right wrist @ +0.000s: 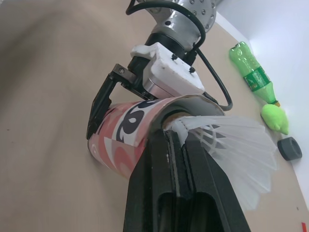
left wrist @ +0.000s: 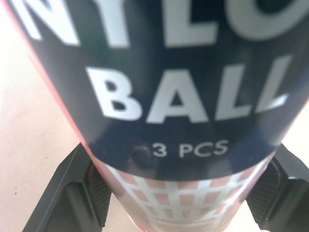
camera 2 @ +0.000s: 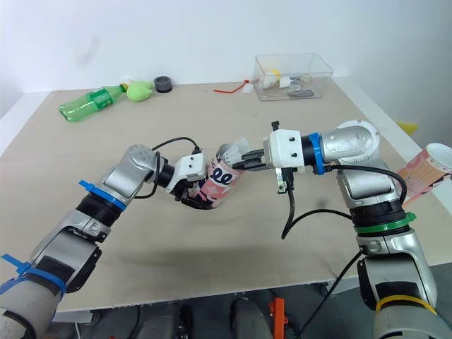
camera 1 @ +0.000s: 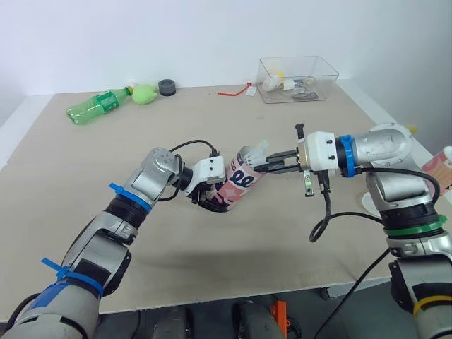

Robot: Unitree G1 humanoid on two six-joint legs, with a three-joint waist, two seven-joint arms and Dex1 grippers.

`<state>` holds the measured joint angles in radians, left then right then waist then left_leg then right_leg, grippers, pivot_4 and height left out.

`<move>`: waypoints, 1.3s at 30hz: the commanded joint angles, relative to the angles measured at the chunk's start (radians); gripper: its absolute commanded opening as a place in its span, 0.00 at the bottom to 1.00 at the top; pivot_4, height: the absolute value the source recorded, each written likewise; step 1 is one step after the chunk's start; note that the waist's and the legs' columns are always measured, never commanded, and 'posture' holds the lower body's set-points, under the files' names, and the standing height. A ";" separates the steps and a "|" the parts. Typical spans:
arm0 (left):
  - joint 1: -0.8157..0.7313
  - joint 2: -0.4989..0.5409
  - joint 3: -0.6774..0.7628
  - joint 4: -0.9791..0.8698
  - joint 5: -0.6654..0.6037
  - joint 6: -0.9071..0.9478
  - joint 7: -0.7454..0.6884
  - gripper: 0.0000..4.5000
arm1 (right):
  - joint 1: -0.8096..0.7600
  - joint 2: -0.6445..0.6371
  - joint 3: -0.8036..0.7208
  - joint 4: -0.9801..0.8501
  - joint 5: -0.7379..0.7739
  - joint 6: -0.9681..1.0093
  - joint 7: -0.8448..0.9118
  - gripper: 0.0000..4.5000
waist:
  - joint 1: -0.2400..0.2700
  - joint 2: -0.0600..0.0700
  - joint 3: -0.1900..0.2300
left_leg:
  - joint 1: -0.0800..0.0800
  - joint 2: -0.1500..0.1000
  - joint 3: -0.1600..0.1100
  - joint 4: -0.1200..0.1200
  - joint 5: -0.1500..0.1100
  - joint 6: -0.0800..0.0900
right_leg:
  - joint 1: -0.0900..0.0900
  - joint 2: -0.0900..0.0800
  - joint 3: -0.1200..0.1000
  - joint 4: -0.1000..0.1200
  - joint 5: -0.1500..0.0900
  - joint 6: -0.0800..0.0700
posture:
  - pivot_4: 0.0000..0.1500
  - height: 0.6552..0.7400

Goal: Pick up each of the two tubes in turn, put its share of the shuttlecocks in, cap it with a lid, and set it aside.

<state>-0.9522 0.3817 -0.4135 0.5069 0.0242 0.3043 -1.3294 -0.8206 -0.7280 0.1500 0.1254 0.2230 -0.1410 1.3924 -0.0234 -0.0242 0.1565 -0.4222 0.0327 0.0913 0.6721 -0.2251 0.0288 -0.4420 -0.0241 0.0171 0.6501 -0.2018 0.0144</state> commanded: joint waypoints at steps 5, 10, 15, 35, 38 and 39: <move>0.003 0.007 0.013 -0.054 -0.005 0.004 0.008 0.67 | -0.025 0.002 -0.012 -0.010 0.001 -0.016 -0.007 0.01 | 0.000 0.000 0.000 | 0.000 0.000 0.000 0.000 0.000 0.000 | 0.000 0.000 0.000 0.000 0.000 0.000 | 1.00 1.00; -0.002 0.000 0.006 -0.044 -0.002 -0.002 0.007 0.67 | -0.041 0.009 0.007 0.003 0.002 0.000 0.019 0.01 | 0.000 0.000 0.000 | 0.000 0.000 0.000 0.000 0.000 0.000 | 0.000 0.000 0.000 0.000 0.000 0.000 | 1.00 1.00; -0.002 -0.001 0.004 -0.041 0.002 -0.005 0.006 0.67 | -0.064 0.004 0.002 0.017 0.024 0.033 0.052 0.40 | 0.001 0.000 0.000 | 0.000 0.000 0.000 0.000 0.000 0.000 | 0.000 0.000 0.000 0.000 0.000 0.000 | 1.00 1.00; -0.007 -0.014 0.010 -0.006 0.001 -0.034 0.018 0.67 | 0.240 -0.162 -0.455 -0.007 0.255 0.577 -0.308 1.00 | 0.004 -0.001 -0.001 | 0.000 0.000 -0.001 0.000 0.000 0.000 | 0.001 -0.003 0.000 0.000 0.000 0.000 | 1.00 1.00; -0.001 -0.012 0.003 -0.018 0.003 -0.039 0.007 0.67 | 0.294 -0.136 -0.414 -0.099 0.248 0.554 -0.322 1.00 | 0.000 0.001 0.000 | -0.001 -0.001 0.000 0.000 0.000 0.000 | 0.000 -0.003 0.001 0.000 0.000 0.002 | 1.00 1.00; -0.001 -0.011 0.001 -0.019 0.004 -0.042 0.004 0.67 | 0.287 -0.129 -0.395 -0.118 0.247 0.550 -0.318 1.00 | -0.002 0.002 0.000 | 0.000 -0.001 0.000 0.000 0.000 0.000 | 0.000 -0.003 0.002 0.000 -0.001 0.004 | 1.00 1.00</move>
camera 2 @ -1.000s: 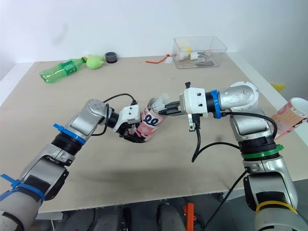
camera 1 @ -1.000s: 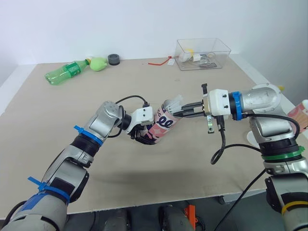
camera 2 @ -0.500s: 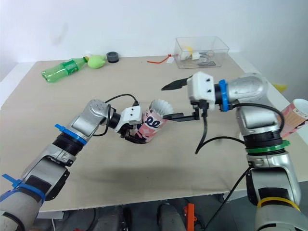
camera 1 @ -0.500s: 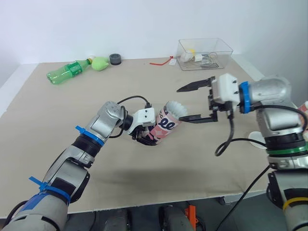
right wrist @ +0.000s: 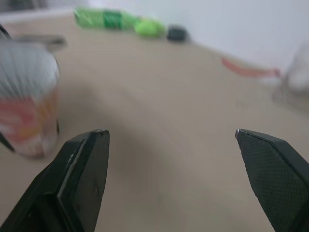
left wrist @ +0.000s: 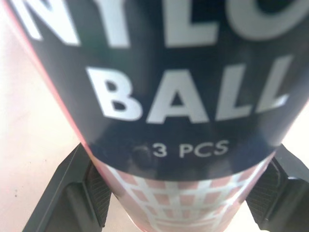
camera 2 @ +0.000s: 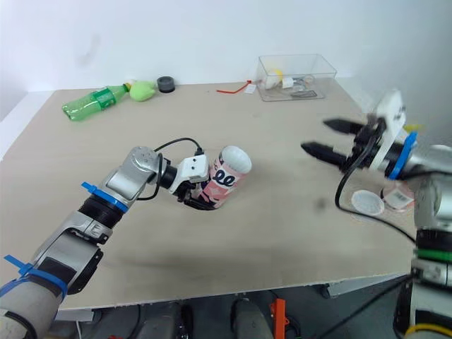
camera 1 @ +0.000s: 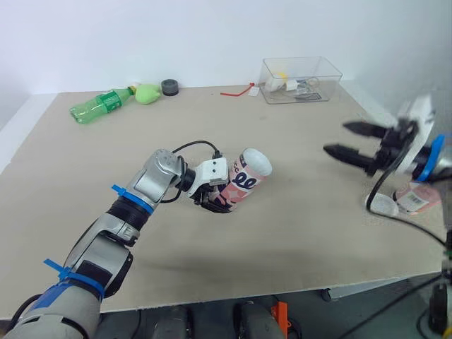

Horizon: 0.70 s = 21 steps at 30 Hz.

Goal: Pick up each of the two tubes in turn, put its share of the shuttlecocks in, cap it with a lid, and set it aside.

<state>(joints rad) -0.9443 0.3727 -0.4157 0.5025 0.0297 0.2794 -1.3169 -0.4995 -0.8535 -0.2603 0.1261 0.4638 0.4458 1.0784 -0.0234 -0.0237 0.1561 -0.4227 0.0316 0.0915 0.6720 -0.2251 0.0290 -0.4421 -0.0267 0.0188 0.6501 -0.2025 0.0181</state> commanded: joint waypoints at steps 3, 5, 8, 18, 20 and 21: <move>-0.012 -0.003 -0.002 -0.012 0.005 -0.024 -0.014 0.67 | -0.106 0.003 0.089 -0.130 -0.017 -0.072 0.031 1.00 | -0.002 0.001 0.000 | 0.001 0.000 0.000 0.001 0.000 0.000 | 0.000 0.003 0.000 0.000 0.000 0.002 | 1.00 1.00; -0.015 -0.004 -0.005 -0.014 0.007 -0.028 -0.017 0.67 | -0.173 -0.001 0.145 -0.122 -0.040 -0.102 0.074 0.80 | 0.000 0.001 0.000 | 0.001 0.000 -0.001 0.001 0.001 0.001 | 0.000 0.003 0.000 0.000 0.000 0.001 | 1.00 1.00; -0.021 -0.007 -0.006 -0.017 0.009 -0.026 -0.021 0.67 | -0.300 -0.019 0.259 -0.090 -0.100 -0.177 0.202 0.47 | -0.001 0.001 0.000 | 0.001 0.000 -0.001 0.001 0.001 0.001 | 0.000 0.004 0.000 0.000 0.000 0.001 | 1.00 1.00; -0.027 -0.007 0.001 -0.009 0.013 -0.027 -0.023 0.67 | -0.544 0.035 0.506 0.107 -0.276 -0.506 0.517 0.01 | 0.001 0.001 0.000 | -0.001 0.000 0.000 0.000 -0.001 0.002 | -0.001 0.002 -0.001 0.000 -0.001 -0.001 | 1.00 1.00; -0.026 -0.009 0.001 -0.013 0.011 -0.023 -0.023 0.67 | -0.571 0.051 0.542 0.149 -0.305 -0.574 0.532 0.01 | 0.001 0.001 0.000 | -0.001 0.000 0.000 0.000 -0.001 0.002 | -0.001 0.002 -0.001 0.000 -0.001 -0.001 | 1.00 1.00; -0.026 -0.010 0.001 -0.015 0.010 -0.021 -0.023 0.67 | -0.587 0.057 0.566 0.167 -0.317 -0.603 0.535 0.01 | 0.001 0.001 0.000 | -0.001 0.000 0.000 0.000 -0.001 0.002 | -0.001 0.002 -0.001 0.000 0.001 -0.004 | 1.00 1.00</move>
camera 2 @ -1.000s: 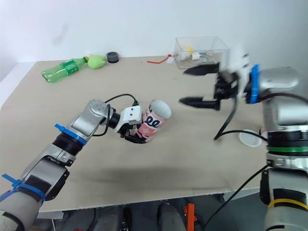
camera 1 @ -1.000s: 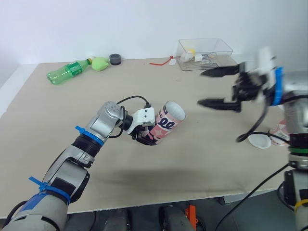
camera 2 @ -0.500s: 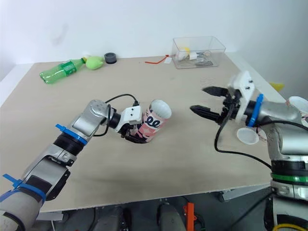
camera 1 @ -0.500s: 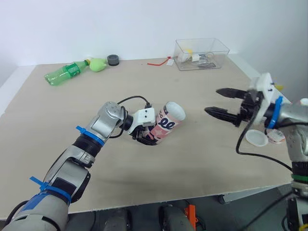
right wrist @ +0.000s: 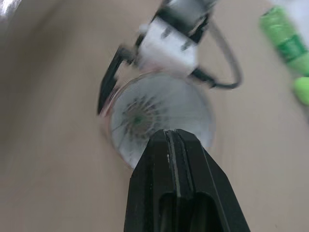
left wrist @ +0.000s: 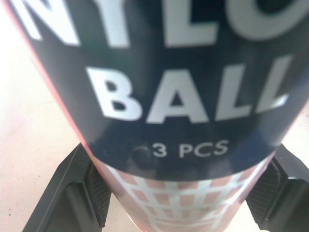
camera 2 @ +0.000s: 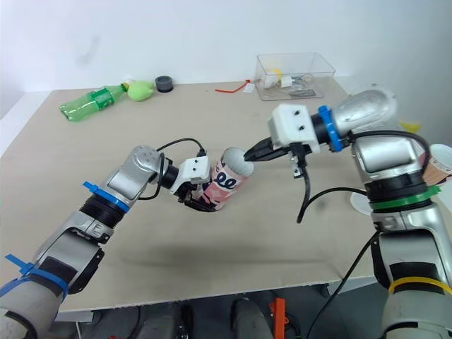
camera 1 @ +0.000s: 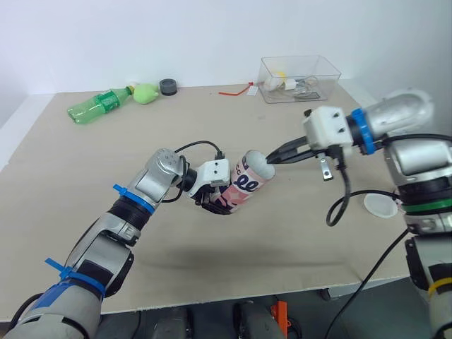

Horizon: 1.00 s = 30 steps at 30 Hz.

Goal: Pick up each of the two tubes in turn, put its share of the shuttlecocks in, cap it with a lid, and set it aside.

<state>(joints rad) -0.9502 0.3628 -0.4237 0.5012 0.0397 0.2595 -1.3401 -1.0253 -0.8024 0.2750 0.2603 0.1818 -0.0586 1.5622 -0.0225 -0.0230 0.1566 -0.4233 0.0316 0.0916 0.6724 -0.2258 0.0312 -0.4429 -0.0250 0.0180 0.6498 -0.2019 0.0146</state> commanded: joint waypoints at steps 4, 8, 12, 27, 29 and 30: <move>-0.026 -0.003 0.011 -0.022 -0.006 0.008 -0.005 0.67 | -0.133 0.036 0.133 0.130 -0.104 -0.245 0.052 0.01 | 0.000 0.000 0.000 | 0.000 0.000 0.000 0.000 0.000 0.000 | 0.000 0.000 0.000 0.000 0.000 -0.001 | 1.00 1.00; -0.032 -0.011 0.013 -0.025 -0.011 0.017 -0.006 0.67 | -0.195 0.076 0.230 0.232 -0.157 -0.395 0.052 0.01 | 0.000 0.000 0.000 | 0.001 0.001 0.000 0.000 0.000 0.000 | 0.000 0.000 0.000 0.001 0.000 -0.001 | 1.00 1.00; -0.029 -0.018 0.011 -0.022 -0.008 0.016 -0.003 0.67 | -0.239 0.113 0.349 0.265 -0.168 -0.462 0.052 0.01 | 0.000 0.000 0.000 | 0.000 0.001 0.000 0.000 0.000 0.000 | 0.000 0.000 0.000 0.001 0.000 -0.001 | 1.00 1.00; -0.019 -0.027 0.011 -0.022 -0.006 0.019 0.013 0.67 | -0.289 0.228 0.453 0.462 -0.230 -0.587 0.052 0.01 | -0.001 0.000 0.000 | 0.004 0.002 0.000 0.000 0.002 -0.003 | 0.001 0.001 0.000 0.003 0.001 -0.002 | 1.00 1.00; -0.015 -0.027 0.011 -0.020 -0.006 0.017 0.014 0.67 | -0.292 0.226 0.444 0.453 -0.198 -0.574 0.052 0.01 | -0.001 0.000 0.000 | 0.005 0.002 0.000 0.000 0.002 -0.003 | 0.001 0.001 0.000 0.005 0.000 -0.002 | 1.00 1.00; -0.014 -0.027 0.011 -0.020 -0.006 0.016 0.015 0.67 | -0.296 0.226 0.432 0.447 -0.181 -0.564 0.052 0.01 | -0.001 0.000 0.000 | 0.005 0.002 0.000 0.000 0.002 -0.003 | 0.001 0.001 0.000 0.005 0.000 -0.002 | 1.00 1.00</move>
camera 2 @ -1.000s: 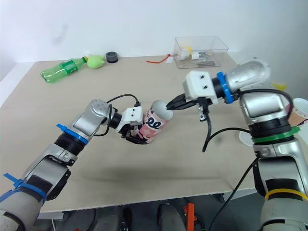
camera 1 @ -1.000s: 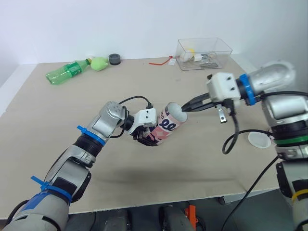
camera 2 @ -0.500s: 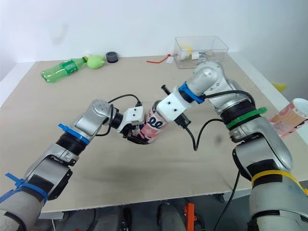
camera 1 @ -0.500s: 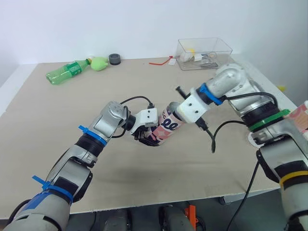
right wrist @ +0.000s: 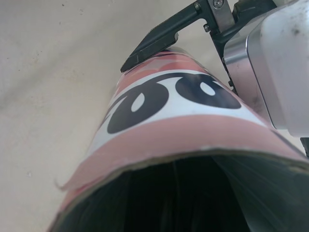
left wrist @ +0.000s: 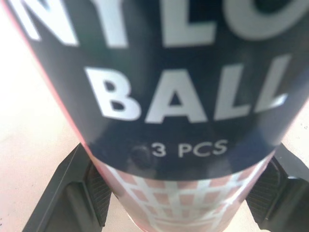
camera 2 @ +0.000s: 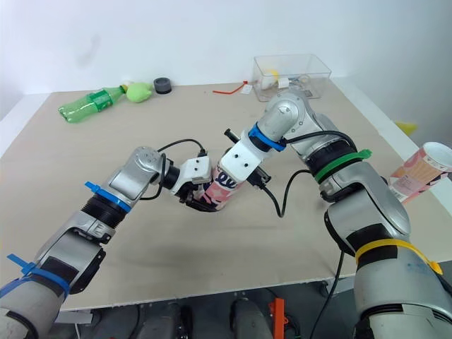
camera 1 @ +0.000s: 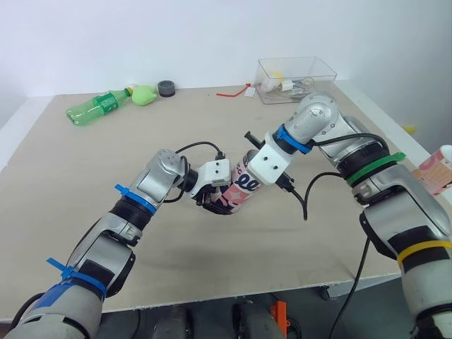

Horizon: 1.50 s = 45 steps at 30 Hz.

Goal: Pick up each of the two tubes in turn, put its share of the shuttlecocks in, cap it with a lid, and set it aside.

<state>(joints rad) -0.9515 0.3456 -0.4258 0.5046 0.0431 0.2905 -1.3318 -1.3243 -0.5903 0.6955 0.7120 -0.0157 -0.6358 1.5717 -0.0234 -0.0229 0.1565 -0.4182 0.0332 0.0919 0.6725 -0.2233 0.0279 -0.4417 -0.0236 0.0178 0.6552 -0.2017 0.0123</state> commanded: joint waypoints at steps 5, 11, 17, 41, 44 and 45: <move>-0.008 -0.008 0.016 -0.013 -0.009 -0.022 0.013 0.67 | -0.029 -0.033 -0.058 -0.064 0.183 0.153 0.043 0.01 | 0.000 0.000 0.000 | 0.000 0.002 0.000 0.000 0.000 0.000 | -0.001 0.000 0.000 0.001 0.001 -0.002 | 1.00 1.00; -0.003 -0.005 0.019 0.009 -0.005 -0.045 0.028 0.67 | -0.031 -0.183 -0.126 -0.110 0.313 0.269 0.043 0.01 | 0.002 0.000 0.000 | -0.003 0.000 0.000 0.000 -0.001 0.001 | -0.002 -0.003 0.000 0.001 -0.001 -0.003 | 1.00 1.00; 0.002 -0.014 0.034 0.039 -0.007 -0.081 0.062 0.67 | 0.015 -0.276 -0.268 -0.147 0.421 0.474 0.043 0.01 | 0.002 0.000 0.000 | -0.004 -0.002 0.000 0.000 -0.002 0.002 | -0.002 -0.005 0.000 0.000 -0.001 -0.002 | 1.00 1.00; 0.364 -0.250 0.203 0.029 -0.073 -0.379 0.508 0.67 | 0.658 -0.198 -0.825 -0.719 0.632 1.185 -0.570 0.01 | 0.004 -0.001 0.000 | -0.003 -0.003 -0.002 0.000 -0.001 0.003 | 0.002 -0.007 -0.002 -0.004 0.002 0.005 | 1.00 1.00; 0.371 -0.259 0.196 0.033 -0.066 -0.406 0.528 0.67 | 0.720 -0.200 -0.827 -0.748 0.623 1.231 -0.612 0.01 | 0.004 -0.001 0.000 | -0.003 -0.004 -0.002 0.000 0.000 0.005 | 0.003 -0.008 -0.001 -0.007 0.004 0.008 | 1.00 1.00; 0.373 -0.261 0.196 0.032 -0.070 -0.404 0.530 0.67 | 0.738 -0.199 -0.833 -0.746 0.616 1.247 -0.636 0.01 | 0.004 -0.001 0.000 | -0.003 -0.004 -0.001 0.001 0.001 0.006 | 0.003 -0.008 -0.001 -0.007 0.004 0.009 | 1.00 1.00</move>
<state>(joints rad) -0.5882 0.0890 -0.2225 0.5281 -0.0377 -0.1068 -0.8128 -0.5865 -0.7836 -0.0933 0.0053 0.6018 0.5930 0.9688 -0.0191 -0.0238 0.1563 -0.4216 0.0289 0.0910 0.6731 -0.2222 0.0339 -0.4387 -0.0321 0.0172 0.6474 -0.1970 0.0223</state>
